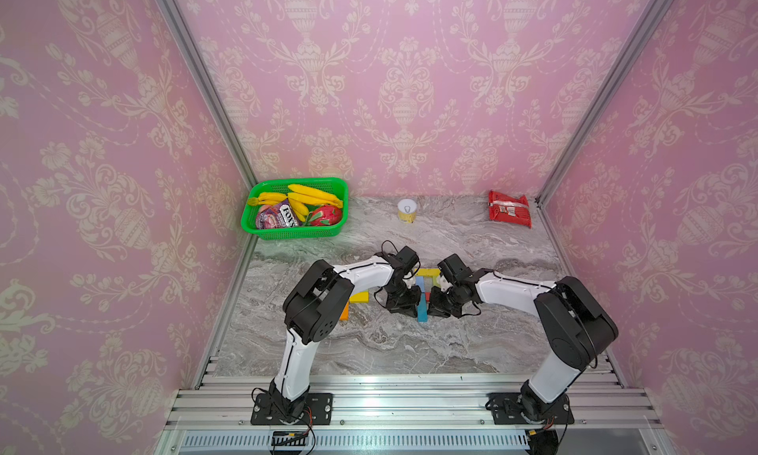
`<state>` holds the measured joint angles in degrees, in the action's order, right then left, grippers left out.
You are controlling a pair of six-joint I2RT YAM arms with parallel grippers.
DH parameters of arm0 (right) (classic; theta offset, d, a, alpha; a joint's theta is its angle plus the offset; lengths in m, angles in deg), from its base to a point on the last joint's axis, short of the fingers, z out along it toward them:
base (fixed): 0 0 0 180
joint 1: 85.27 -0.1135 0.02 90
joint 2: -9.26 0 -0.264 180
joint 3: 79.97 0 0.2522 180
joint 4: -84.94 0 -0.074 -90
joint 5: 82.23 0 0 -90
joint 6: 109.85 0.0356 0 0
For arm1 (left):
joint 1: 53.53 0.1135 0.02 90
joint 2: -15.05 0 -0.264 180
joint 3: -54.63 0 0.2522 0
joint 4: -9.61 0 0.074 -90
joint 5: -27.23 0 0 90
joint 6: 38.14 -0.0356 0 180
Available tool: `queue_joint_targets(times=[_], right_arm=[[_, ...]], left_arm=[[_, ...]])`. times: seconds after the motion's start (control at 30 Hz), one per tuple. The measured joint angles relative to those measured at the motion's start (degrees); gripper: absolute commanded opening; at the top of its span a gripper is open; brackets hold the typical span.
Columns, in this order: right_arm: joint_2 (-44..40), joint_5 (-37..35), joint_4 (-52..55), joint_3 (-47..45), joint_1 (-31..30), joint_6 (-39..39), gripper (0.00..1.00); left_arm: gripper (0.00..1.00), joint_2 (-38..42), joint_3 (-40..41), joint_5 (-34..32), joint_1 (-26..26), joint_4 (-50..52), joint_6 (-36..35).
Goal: Assemble the letter p with building blocks
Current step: Assemble the building block at the center of the board.
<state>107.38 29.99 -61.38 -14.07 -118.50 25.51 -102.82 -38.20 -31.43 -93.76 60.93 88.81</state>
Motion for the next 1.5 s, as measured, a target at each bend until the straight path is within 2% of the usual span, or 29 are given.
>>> queue_joint_targets(times=[1.5], right_arm=[[0.7,-0.1,0.8,1.0,0.3,-0.4,0.10]], left_arm=[[0.00,0.0,0.0,-0.2,0.2,0.0,0.0]])
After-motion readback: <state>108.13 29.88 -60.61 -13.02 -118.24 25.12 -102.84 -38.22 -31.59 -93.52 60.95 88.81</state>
